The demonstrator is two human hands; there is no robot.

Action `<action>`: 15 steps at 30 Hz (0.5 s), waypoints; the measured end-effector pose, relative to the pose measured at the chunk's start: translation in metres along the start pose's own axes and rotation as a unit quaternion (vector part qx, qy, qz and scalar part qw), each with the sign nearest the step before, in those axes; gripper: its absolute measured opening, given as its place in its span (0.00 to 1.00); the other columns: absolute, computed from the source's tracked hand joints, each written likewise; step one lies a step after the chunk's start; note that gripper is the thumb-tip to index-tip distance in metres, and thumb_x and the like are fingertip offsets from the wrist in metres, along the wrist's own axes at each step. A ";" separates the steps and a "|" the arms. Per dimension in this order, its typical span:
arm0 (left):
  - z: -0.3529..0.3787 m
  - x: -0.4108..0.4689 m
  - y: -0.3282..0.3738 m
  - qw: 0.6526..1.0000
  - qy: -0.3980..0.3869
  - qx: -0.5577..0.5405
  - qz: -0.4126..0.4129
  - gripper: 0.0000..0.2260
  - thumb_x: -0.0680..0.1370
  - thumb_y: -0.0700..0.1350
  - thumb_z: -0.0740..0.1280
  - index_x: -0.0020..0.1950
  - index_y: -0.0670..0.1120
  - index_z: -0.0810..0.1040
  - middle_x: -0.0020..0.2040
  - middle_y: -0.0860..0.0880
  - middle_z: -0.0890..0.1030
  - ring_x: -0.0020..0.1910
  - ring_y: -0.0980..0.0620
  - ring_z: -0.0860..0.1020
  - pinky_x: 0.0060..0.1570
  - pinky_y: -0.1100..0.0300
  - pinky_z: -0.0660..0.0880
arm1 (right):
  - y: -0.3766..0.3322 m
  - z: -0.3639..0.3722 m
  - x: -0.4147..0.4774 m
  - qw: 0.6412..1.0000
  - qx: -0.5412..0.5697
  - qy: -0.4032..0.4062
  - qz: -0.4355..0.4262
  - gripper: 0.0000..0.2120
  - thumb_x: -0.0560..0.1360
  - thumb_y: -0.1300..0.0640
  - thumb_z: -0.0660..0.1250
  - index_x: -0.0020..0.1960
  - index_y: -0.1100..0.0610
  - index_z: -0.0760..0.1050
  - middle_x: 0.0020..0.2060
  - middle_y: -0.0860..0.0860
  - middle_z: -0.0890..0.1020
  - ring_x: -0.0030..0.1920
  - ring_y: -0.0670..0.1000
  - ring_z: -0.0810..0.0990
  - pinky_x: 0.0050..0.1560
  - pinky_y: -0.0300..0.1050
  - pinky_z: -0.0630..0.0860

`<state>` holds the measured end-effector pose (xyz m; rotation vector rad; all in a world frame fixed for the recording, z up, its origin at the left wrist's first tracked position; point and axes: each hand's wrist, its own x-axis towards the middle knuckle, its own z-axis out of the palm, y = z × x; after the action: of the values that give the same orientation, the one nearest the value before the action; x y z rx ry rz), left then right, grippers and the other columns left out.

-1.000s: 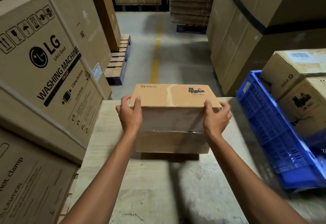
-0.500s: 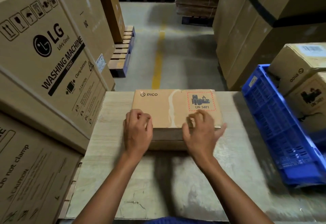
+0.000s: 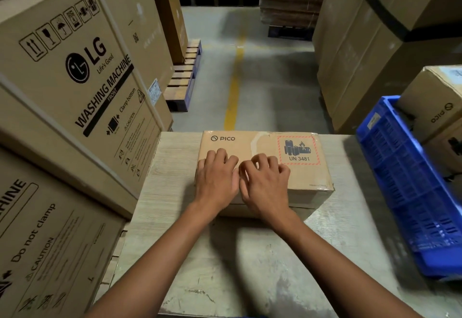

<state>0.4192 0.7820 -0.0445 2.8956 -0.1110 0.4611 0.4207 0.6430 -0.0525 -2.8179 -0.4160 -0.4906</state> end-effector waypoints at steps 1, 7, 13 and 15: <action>-0.001 0.007 -0.002 1.000 -0.015 -0.003 0.002 0.09 0.78 0.49 0.63 0.55 0.48 0.79 0.52 0.47 0.75 0.52 0.45 0.72 0.49 0.49 0.71 | 0.001 -0.001 0.009 1.000 -0.008 -0.019 0.002 0.15 0.75 0.45 0.56 0.50 0.52 0.77 0.49 0.53 0.76 0.49 0.56 0.73 0.46 0.53 0.66; 0.006 0.022 -0.007 0.995 -0.096 -0.032 0.001 0.20 0.83 0.50 0.58 0.75 0.49 0.69 0.77 0.46 0.66 0.76 0.47 0.61 0.74 0.49 0.59 | 0.019 0.002 0.033 0.993 -0.019 -0.111 -0.041 0.23 0.78 0.41 0.51 0.64 0.53 0.72 0.66 0.55 0.73 0.68 0.59 0.70 0.65 0.62 0.66; -0.004 0.039 0.006 0.992 -0.119 0.033 -0.003 0.17 0.82 0.49 0.56 0.70 0.49 0.71 0.70 0.47 0.71 0.68 0.46 0.68 0.65 0.49 0.68 | 0.021 -0.002 0.041 0.988 -0.013 -0.140 -0.061 0.24 0.78 0.43 0.50 0.66 0.52 0.72 0.66 0.53 0.74 0.67 0.57 0.70 0.65 0.59 0.67; -0.008 0.046 0.015 0.991 -0.126 0.047 -0.009 0.16 0.82 0.50 0.56 0.68 0.48 0.72 0.66 0.45 0.73 0.65 0.44 0.69 0.61 0.48 0.70 | 0.031 -0.008 0.045 0.987 -0.006 -0.146 -0.062 0.21 0.79 0.43 0.53 0.64 0.51 0.74 0.65 0.53 0.75 0.66 0.56 0.72 0.64 0.56 0.68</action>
<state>0.4590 0.7673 -0.0192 3.0326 -0.1051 0.0973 0.4691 0.6225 -0.0350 -2.8954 -0.6503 -0.1005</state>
